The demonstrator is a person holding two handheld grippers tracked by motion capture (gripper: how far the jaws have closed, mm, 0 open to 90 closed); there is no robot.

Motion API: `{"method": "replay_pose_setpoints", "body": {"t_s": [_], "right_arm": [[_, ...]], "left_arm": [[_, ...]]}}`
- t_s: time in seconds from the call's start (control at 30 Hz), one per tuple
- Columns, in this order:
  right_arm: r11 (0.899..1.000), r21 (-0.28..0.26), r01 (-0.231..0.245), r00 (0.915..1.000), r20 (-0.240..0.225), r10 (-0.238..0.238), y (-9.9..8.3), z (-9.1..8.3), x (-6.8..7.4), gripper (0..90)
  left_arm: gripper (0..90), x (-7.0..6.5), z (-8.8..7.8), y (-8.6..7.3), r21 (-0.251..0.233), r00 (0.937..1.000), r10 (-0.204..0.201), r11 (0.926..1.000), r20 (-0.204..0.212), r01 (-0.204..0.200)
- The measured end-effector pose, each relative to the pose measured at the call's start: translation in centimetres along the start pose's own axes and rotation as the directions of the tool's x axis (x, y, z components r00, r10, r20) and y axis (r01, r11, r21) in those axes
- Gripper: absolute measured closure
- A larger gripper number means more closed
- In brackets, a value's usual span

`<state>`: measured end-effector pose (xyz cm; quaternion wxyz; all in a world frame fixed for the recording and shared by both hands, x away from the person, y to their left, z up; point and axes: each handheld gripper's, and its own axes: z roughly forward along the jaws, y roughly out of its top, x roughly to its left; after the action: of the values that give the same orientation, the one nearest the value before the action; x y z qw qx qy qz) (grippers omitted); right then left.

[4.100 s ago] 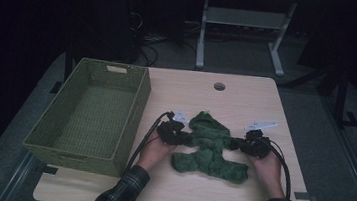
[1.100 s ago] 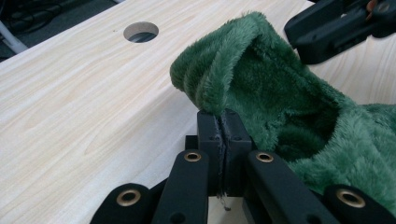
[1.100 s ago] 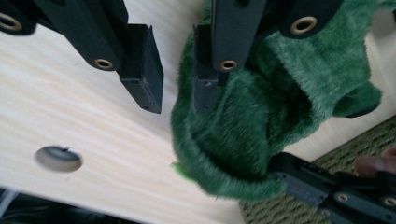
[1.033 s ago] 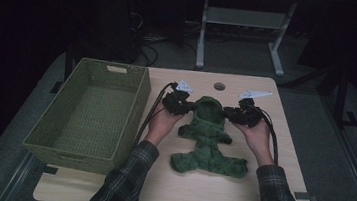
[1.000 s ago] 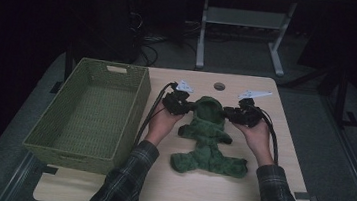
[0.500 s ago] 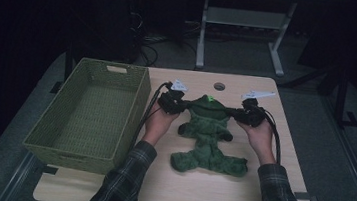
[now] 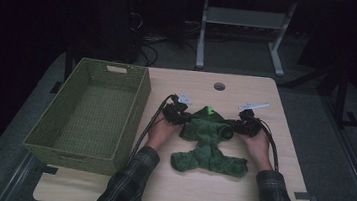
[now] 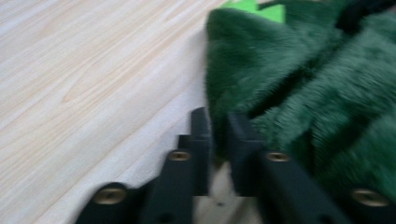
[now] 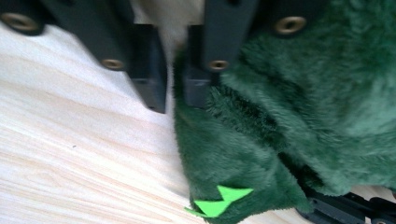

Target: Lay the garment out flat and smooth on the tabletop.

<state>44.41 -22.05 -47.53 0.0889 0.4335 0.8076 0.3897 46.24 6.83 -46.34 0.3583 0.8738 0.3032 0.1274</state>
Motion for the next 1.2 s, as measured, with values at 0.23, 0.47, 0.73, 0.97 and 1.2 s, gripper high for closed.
{"method": "replay_pose_setpoints", "body": {"t_s": [0.23,0.47,0.73,0.97,1.2], "right_arm": [[0.999,-0.050,-0.005,0.9998,-0.021,0.004,0.5,-2.9,-0.2,62.2],[0.998,-0.062,0.017,0.9996,-0.020,-0.018,0.7,-5.7,0.3,58.0],[0.998,-0.065,0.008,0.9999,-0.008,-0.009,-0.5,-7.8,1.0,56.3],[0.997,-0.079,0.020,0.9993,0.033,-0.017,-1.9,-8.9,2.2,53.7],[0.996,-0.088,0.021,0.9994,0.031,-0.018,-3.3,-9.7,3.8,52.4]], "left_arm": [[59.6,0.3,-3.1,0.9,-0.064,0.9978,-0.063,0.9959,0.023,0.064],[49.3,-1.3,-5.8,0.9,-0.082,0.9958,-0.069,0.9939,0.060,0.074],[40.6,-3.1,-7.9,-0.6,-0.087,0.9970,-0.018,0.9959,0.076,0.025],[30.6,-5.0,-9.6,-2.7,-0.077,0.9976,0.014,0.9970,0.067,-0.008],[14.6,-7.0,-10.8,-5.5,-0.071,0.9967,0.036,0.9970,0.073,-0.030]]}}
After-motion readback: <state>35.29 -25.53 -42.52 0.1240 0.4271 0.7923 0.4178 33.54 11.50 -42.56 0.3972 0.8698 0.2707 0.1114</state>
